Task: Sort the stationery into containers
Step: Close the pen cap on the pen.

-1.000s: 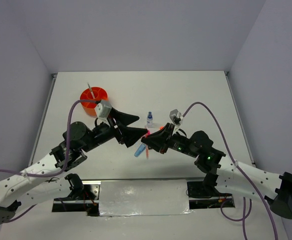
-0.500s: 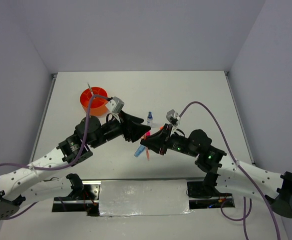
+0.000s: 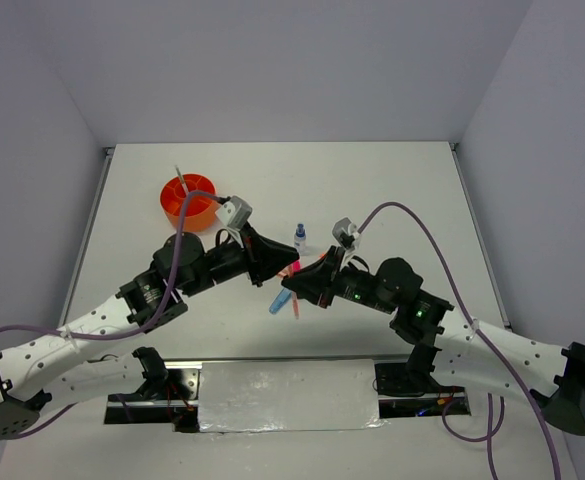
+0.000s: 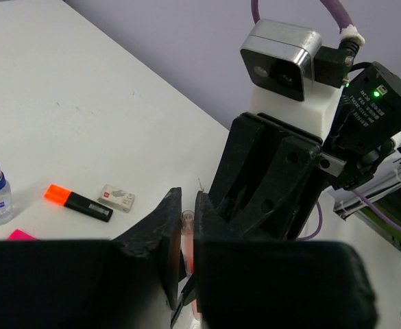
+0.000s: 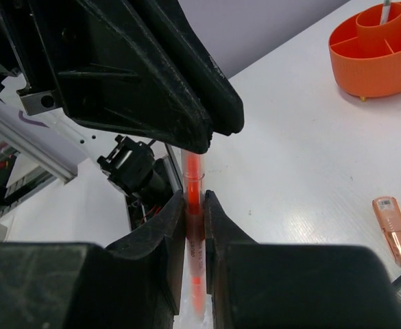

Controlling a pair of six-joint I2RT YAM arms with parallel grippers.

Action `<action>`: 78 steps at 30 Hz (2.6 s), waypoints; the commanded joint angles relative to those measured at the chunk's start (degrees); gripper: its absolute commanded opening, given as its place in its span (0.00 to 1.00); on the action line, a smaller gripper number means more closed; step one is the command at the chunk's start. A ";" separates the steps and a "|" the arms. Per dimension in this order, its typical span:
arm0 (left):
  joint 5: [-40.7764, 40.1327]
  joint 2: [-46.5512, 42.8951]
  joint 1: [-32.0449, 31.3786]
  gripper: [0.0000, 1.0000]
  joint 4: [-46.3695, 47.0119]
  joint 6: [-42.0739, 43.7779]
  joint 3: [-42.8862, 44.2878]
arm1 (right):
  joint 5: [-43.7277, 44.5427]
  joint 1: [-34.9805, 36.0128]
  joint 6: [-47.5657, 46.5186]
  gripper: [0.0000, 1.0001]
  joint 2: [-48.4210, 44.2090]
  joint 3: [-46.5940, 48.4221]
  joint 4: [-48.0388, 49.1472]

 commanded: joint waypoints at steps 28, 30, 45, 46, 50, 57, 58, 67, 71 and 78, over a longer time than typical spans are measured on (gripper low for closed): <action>1.32 3.88 -7.67 0.00 18.26 -7.05 -17.75 | -7.84 -10.41 -3.45 0.00 2.49 28.76 -0.31; 1.05 4.85 -9.16 0.00 19.76 -7.14 -18.71 | -9.34 -11.20 -3.00 0.00 3.63 30.08 -0.22; -12.66 -2.79 -10.40 0.25 4.21 -0.74 -7.13 | -12.52 -6.12 -5.55 0.00 -0.67 16.38 -2.95; -12.83 -2.87 -10.40 0.23 3.86 -0.47 -6.51 | -11.81 -5.32 -5.72 0.00 -0.76 16.02 -2.95; -12.31 -3.57 -10.40 0.32 3.60 0.24 -4.57 | -9.35 -3.47 -6.16 0.00 -0.15 14.79 -3.04; -12.30 -4.89 -10.31 0.48 2.02 0.42 -4.74 | -7.85 -3.03 -6.51 0.00 0.91 14.96 -3.56; -12.57 -5.16 -10.40 0.46 2.01 0.41 -4.83 | -7.85 -3.03 -6.51 0.00 0.99 15.05 -3.56; -13.45 -7.01 -10.40 0.26 0.96 2.43 -2.82 | -9.60 -1.71 -7.57 0.00 3.89 14.44 -4.10; -14.06 -6.13 -10.31 0.03 0.17 3.75 -1.84 | -11.45 -1.62 -8.18 0.00 4.25 14.08 -4.27; -21.43 -6.74 -7.69 0.00 -5.18 7.79 0.35 | -6.21 -2.23 -11.61 1.00 2.15 11.11 -9.53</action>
